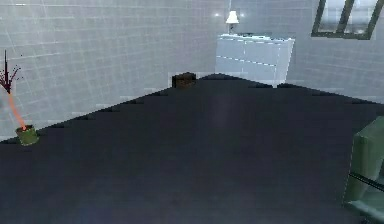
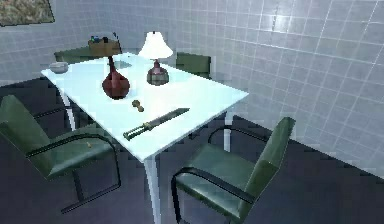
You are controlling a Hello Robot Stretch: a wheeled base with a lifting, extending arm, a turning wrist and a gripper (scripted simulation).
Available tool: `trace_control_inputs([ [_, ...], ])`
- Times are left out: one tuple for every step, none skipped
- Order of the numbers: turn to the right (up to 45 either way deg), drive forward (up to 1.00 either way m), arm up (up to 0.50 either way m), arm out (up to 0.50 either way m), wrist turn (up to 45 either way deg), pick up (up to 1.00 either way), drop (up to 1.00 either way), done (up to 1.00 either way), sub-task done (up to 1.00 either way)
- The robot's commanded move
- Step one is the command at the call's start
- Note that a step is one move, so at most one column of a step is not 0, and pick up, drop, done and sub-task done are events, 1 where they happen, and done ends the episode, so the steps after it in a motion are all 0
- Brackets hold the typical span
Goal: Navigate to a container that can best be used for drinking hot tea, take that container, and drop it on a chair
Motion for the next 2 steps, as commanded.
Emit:
trace_control_inputs([
  [12.0, 0.00, 0.00, 0.00, 0.0, 0.00, 0.00, 0.00, 0.00],
  [0.0, 1.00, 0.00, 0.00, 0.0, 0.00, 0.00, 0.00, 0.00],
])
